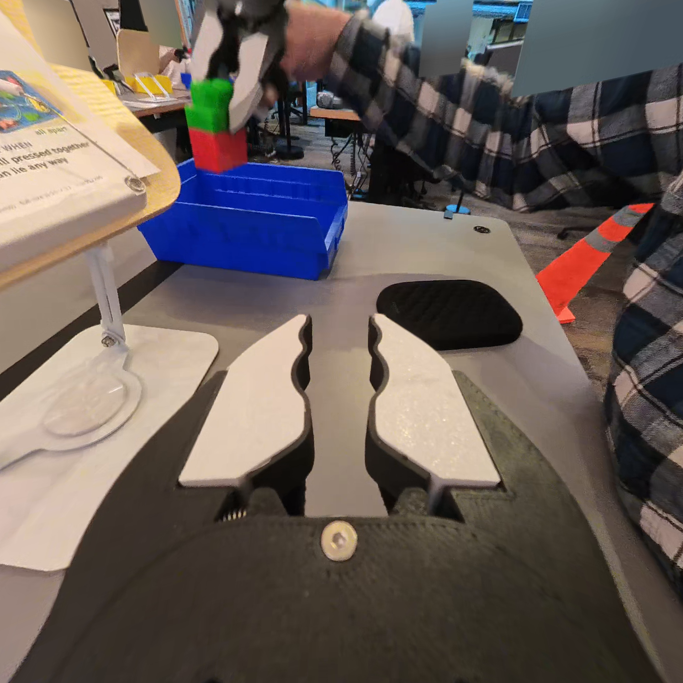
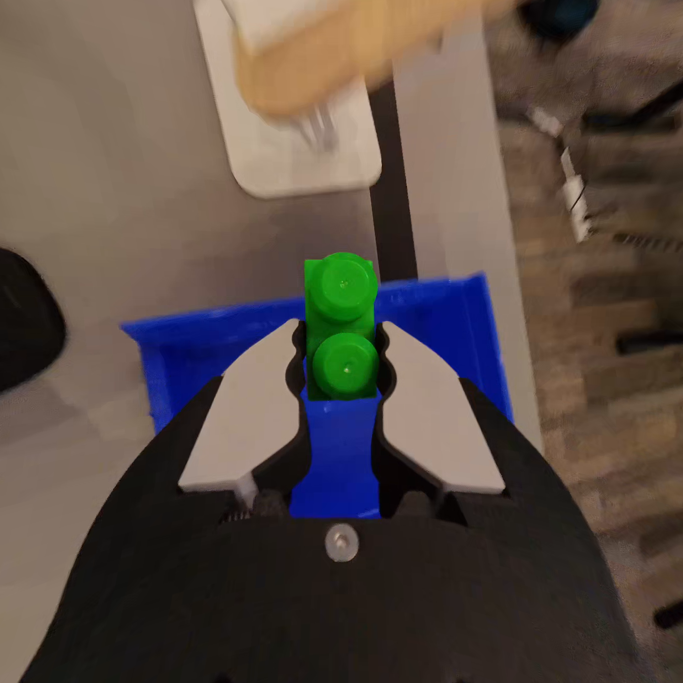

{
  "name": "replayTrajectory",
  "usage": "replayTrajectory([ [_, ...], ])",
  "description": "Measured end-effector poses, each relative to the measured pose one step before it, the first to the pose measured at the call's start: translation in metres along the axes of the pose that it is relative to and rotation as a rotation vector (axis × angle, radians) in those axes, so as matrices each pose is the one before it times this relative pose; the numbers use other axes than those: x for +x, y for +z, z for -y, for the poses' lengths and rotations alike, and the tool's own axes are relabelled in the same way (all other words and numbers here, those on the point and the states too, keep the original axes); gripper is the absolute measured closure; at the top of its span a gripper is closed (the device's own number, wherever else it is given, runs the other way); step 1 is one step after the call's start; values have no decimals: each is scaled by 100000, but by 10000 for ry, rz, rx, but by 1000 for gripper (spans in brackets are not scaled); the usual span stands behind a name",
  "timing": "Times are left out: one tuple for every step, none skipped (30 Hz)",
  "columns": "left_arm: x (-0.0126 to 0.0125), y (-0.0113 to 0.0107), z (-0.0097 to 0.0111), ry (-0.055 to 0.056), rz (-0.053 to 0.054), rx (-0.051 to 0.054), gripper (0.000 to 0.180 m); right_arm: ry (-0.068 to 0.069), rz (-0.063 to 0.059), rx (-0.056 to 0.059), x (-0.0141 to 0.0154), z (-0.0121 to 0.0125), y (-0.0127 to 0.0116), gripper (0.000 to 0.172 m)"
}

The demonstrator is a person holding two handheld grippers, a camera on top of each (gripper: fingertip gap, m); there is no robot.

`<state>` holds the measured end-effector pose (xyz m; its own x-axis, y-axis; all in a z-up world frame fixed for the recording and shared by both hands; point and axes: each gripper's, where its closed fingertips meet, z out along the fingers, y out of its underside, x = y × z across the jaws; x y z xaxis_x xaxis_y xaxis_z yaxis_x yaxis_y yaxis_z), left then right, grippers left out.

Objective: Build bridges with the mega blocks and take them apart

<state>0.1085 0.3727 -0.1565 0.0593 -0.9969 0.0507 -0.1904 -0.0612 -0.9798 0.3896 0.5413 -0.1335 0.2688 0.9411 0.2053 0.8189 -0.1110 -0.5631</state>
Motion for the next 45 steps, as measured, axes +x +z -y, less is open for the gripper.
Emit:
replayTrajectory([
  [55,-74,17,-65,-87,101,154,314,214,-400,940,-1771,1167,135],
  [5,-103,-44,-42,-42,18,155,244,167,-9,716,-836,1121,135],
  [-131,-127,-169,8,69,-92,155,129,97,-56,627,-605,1096,135],
  [-207,-131,-238,38,112,-151,156,3,-79,-412,801,-986,1164,135],
  [-181,-122,-284,15,83,-176,157,5,-108,-502,859,-1067,1282,135],
  [-118,-94,-196,-19,22,-123,157,86,42,-243,606,-665,1343,135],
  [-24,-120,-23,-25,-19,-17,157,96,127,-62,436,-376,1273,135],
  [-10,-156,74,-18,-12,33,157,28,16,-74,528,-363,1093,135],
  [0,-155,48,-7,5,21,158,11,-40,-98,568,-376,963,135],
  [-23,-165,1,-4,37,-8,158,55,56,-101,383,-354,879,135],
  [-25,-175,-29,11,51,-13,158,9,138,47,150,-71,667,134],
  [28,-188,-19,30,30,-9,158,-25,63,257,202,306,294,135],
  [91,-218,-13,38,-2,-5,158,-35,-31,-99,264,-82,118,135],
  [30,-278,-7,16,25,-25,158,-33,-164,-469,308,-433,-39,131],
  [-80,-389,84,-14,91,-4,157,-52,-320,-448,404,-300,-241,115],
  [-110,-515,168,22,109,16,157,-74,-223,-239,154,-65,-496,109],
  [-199,-655,155,60,162,-30,157,-54,-136,-106,-32,54,-766,109],
  [-402,-788,122,63,273,-96,155,24,-301,-76,149,96,-1027,106],
  [-629,-974,34,120,398,-186,153,74,-328,36,115,272,-1301,106],
  [-817,-1193,43,194,472,-199,152,1,-353,211,-69,626,-1643,108],
  [-1005,-1367,128,171,530,-146,151,-152,-507,300,-139,900,-1917,113],
  [-1272,-1475,63,113,610,-192,150,-230,-551,283,-244,1095,-2006,116],
  [-1432,-1457,-121,135,616,-275,150,-224,-498,294,-458,1355,-2040,118],
  [-1562,-1330,-455,174,615,-439,149,-248,-446,458,-686,1800,-2058,125],
  [-1723,-1120,-825,120,621,-596,146,-259,-293,570,-994,2199,-1872,131],
  [-1709,-816,-986,20,495,-590,142,-259,-121,540,-1337,2340,-1510,134],
  [-1713,-500,-1060,33,418,-546,141,-292,-41,467,-1530,2333,-1115,136],
  [-1786,-214,-1221,154,458,-573,141,-320,3,466,-1642,2312,-729,138],
  [-1591,108,-1314,93,320,-607,141,-303,48,441,-1704,2176,-330,139],
  [-1231,429,-1240,-5,68,-570,141,-241,142,328,-1770,1908,47,140],
  [-1042,709,-1059,105,20,-493,141,-197,259,246,-1854,1657,316,142],
  [-857,947,-821,100,-30,-406,141,-212,236,231,-1751,1465,497,144],
  [-635,1164,-680,48,-127,-352,143,-210,168,225,-1540,1276,611,145],
  [-616,1386,-756,88,-99,-405,144,-116,187,157,-1405,1014,688,145],
  [-519,1561,-790,51,-113,-472,144,-39,232,71,-1277,729,677,145],
  [-218,1586,-615,45,-277,-374,147,-46,151,71,-1047,582,627,146],
  [-348,1525,-654,15,-179,-436,149,-70,117,132,-893,542,521,147],
  [-888,1380,-794,-27,189,-590,151,-53,220,125,-919,412,476,147],
  [-846,1210,-899,63,189,-688,151,-15,236,30,-798,175,475,147],
  [-304,948,-567,33,-128,-474,158,-26,96,-57,-498,-21,450,147],
  [-669,601,-104,-350,156,-196,156,-57,30,-103,-328,-155,357,147],
  [-485,372,-104,-223,102,-231,156,-53,102,-99,-345,-202,271,147],
  [-304,137,-122,86,101,-199,153,-39,97,-24,-261,-131,136,148],
  [-239,-187,150,88,112,32,153,-3,20,44,-73,-69,33,148],
  [-221,-509,546,-31,111,323,152,51,49,50,-11,-119,-10,148],
])
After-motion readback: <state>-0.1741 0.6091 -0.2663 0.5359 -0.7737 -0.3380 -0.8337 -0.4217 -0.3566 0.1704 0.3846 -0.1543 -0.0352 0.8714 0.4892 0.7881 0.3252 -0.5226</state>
